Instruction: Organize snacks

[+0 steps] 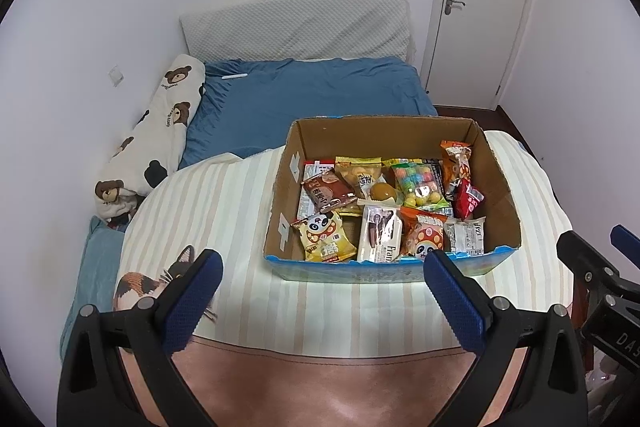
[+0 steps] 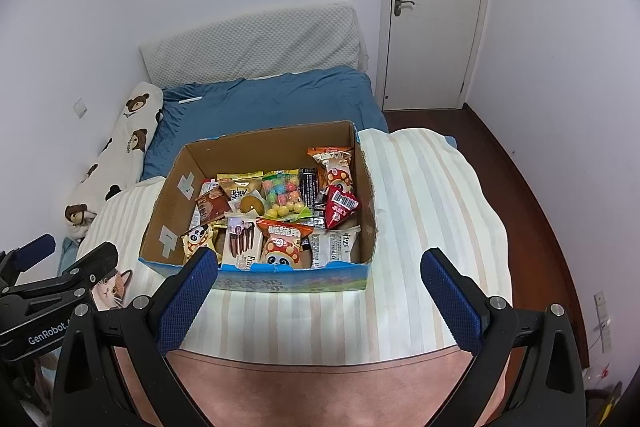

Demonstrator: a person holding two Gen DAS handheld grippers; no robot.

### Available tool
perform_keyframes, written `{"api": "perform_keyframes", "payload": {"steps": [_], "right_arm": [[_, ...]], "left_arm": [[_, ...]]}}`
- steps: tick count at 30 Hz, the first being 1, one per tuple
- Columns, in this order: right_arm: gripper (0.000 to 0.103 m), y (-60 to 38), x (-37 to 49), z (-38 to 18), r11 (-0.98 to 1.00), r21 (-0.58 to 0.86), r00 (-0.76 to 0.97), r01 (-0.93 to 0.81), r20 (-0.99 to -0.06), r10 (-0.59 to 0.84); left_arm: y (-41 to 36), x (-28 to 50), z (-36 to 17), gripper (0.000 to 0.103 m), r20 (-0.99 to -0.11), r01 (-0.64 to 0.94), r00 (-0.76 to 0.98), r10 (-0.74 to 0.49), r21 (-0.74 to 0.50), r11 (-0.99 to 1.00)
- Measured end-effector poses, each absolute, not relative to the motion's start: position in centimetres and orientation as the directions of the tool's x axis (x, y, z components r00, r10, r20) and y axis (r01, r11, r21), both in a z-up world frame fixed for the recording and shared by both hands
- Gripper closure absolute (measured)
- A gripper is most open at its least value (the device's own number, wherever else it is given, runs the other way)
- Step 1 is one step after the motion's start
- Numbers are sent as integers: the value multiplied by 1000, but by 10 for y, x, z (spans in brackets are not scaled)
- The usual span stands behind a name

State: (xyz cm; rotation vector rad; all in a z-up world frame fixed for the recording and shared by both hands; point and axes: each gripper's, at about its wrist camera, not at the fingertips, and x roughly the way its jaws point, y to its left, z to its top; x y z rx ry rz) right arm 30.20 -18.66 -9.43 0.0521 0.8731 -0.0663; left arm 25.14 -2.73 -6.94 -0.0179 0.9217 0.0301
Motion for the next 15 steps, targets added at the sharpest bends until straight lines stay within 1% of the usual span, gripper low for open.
{"api": "perform_keyframes", "payload": {"steps": [15], "right_arm": [[0, -185, 299, -94, 996, 23, 639, 84, -768, -36]], "left_arm": [[-28, 250, -70, 0, -796, -36, 605, 16, -7, 999]]}}
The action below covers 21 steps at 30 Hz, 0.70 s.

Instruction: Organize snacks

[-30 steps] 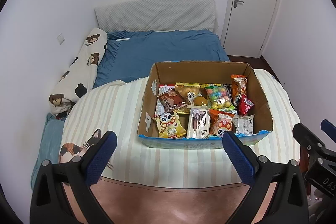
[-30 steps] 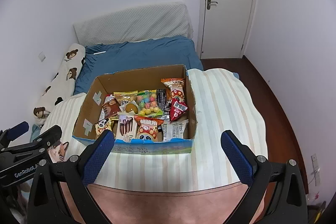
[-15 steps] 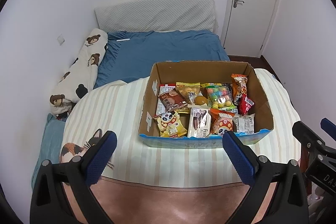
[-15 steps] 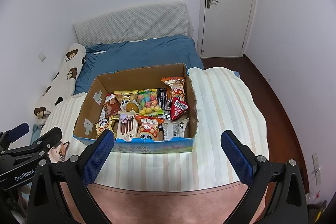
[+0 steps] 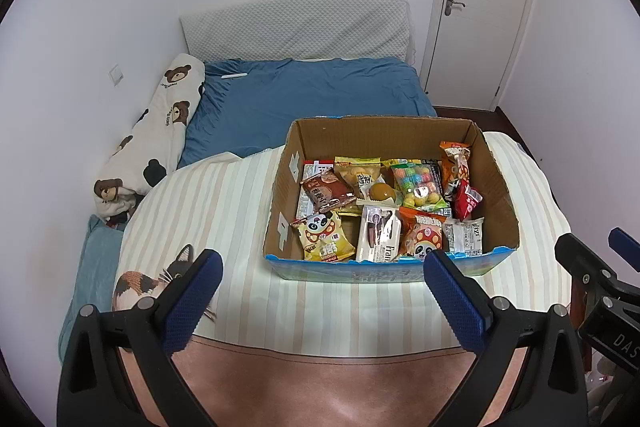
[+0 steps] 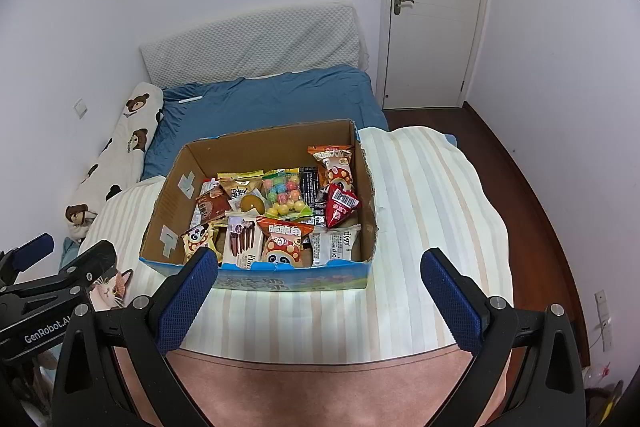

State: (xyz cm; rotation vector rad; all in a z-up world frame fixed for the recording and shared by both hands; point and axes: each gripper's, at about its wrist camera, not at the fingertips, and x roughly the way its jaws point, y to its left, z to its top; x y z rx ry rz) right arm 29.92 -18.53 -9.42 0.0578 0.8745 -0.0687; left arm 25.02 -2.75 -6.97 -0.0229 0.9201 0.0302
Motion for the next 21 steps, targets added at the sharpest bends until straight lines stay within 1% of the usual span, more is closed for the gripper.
{"api": "perform_keyframes", "payload": {"steps": [21], "right_arm": [[0, -188, 296, -94, 996, 18, 641, 84, -766, -40]], "left_arm": [[-26, 249, -68, 0, -795, -44, 606, 23, -5, 999]]}}
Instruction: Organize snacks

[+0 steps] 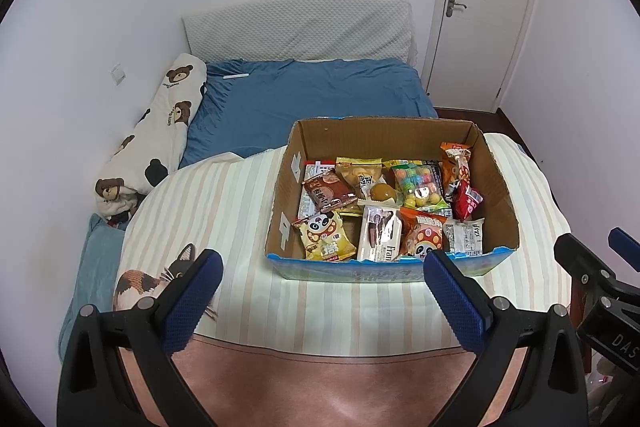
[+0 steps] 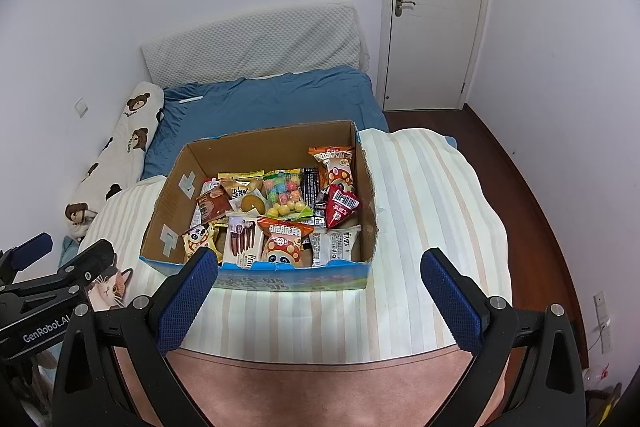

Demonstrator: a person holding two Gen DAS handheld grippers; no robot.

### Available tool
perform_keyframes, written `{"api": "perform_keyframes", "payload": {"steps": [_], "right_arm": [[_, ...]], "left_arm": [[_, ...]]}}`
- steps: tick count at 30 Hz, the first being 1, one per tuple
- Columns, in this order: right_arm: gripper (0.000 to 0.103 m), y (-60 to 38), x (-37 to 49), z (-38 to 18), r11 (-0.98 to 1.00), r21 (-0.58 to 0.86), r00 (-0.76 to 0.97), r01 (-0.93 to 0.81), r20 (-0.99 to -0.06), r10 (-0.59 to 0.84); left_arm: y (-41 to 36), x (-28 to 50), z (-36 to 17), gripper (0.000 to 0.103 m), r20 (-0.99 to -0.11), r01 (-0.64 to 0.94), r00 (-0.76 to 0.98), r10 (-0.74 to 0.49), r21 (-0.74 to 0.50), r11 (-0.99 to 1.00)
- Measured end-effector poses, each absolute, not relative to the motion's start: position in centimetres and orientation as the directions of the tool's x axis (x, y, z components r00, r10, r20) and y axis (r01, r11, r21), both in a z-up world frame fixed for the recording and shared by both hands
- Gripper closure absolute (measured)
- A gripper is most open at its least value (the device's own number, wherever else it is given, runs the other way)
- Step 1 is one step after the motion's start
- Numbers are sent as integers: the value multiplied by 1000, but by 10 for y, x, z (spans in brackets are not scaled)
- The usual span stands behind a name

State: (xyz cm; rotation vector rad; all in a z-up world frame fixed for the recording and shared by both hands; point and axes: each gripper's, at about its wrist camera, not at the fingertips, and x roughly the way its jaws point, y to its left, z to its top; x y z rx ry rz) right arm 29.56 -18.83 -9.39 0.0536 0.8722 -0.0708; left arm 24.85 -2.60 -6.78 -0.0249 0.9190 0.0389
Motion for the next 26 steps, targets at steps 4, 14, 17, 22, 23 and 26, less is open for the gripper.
{"api": "perform_keyframes", "payload": {"steps": [4, 14, 17, 22, 23, 26], "right_arm": [[0, -188, 295, -94, 996, 17, 640, 85, -767, -41], [0, -187, 295, -94, 997, 22, 639, 79, -769, -34], [0, -188, 294, -94, 996, 29, 639, 81, -769, -30], [0, -190, 295, -96, 996, 32, 636, 80, -771, -27], [0, -189, 296, -96, 996, 33, 635, 79, -772, -25], [0, -189, 297, -96, 996, 33, 636, 78, -772, -25]], "left_arm": [[-27, 249, -68, 0, -799, -45, 601, 22, -7, 999], [-30, 249, -68, 0, -801, -46, 599, 23, -5, 999], [-29, 249, -68, 0, -800, -46, 600, 24, -5, 999], [-30, 248, -67, 0, -794, -45, 608, 26, -1, 999], [-30, 248, -66, 0, -793, -46, 609, 26, -3, 999], [-30, 248, -66, 0, -792, -49, 609, 24, -7, 999]]}}
